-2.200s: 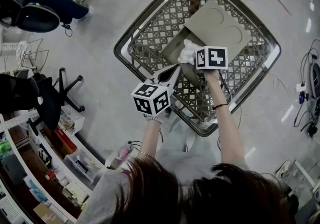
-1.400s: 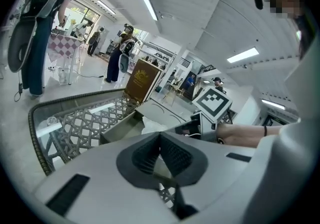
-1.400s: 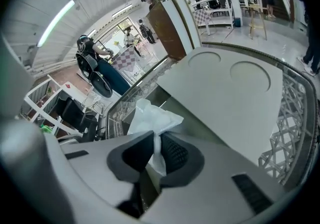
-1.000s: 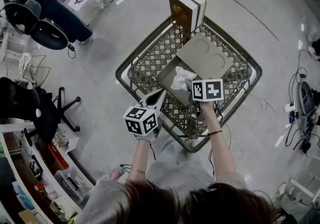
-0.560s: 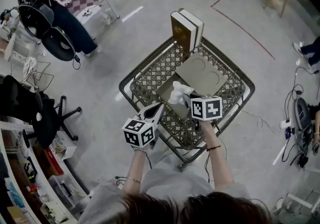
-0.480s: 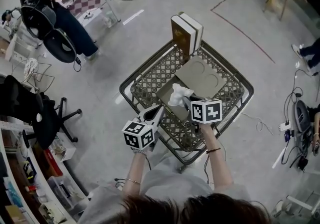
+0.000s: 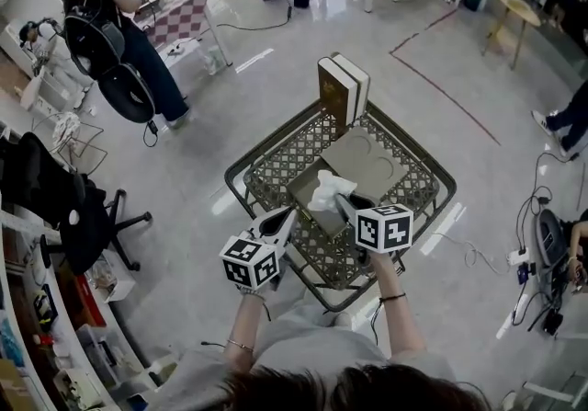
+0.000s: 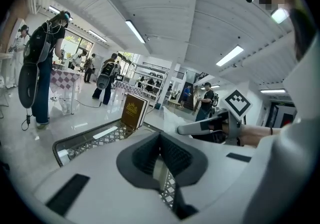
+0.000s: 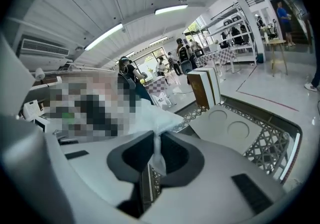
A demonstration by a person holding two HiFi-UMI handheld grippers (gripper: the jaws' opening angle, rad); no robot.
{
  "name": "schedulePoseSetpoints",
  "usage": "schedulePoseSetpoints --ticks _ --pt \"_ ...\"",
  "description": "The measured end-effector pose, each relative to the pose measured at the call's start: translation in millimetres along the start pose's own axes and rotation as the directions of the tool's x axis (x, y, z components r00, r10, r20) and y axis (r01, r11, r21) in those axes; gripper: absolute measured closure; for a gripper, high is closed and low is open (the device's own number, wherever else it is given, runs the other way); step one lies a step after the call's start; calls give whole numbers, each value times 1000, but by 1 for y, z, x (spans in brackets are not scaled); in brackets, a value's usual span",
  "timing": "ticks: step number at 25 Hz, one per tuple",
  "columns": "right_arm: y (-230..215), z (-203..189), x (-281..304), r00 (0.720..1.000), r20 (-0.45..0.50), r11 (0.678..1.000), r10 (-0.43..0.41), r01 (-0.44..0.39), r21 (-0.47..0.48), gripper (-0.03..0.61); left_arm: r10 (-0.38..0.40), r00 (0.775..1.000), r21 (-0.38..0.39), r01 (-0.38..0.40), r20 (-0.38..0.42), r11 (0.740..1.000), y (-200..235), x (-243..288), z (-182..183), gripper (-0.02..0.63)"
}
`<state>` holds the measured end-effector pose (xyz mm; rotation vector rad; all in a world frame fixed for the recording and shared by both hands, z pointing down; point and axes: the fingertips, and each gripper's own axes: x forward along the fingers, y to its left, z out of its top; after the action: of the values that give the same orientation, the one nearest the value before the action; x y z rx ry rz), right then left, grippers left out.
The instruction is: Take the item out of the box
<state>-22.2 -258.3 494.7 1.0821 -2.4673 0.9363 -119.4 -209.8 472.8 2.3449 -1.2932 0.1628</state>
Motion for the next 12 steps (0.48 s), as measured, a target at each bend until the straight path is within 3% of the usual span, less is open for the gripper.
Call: schedulePoseSetpoints --ticks 7,12 --pt "18 15 -35 994 98 998 48 -43 -52 518 19 997 30 -21 71 999 -14 -24 19 597" --pt "38 34 -59 975 194 990 109 -89 -107 518 22 992 55 -29 128 998 -25 -45 35 597"
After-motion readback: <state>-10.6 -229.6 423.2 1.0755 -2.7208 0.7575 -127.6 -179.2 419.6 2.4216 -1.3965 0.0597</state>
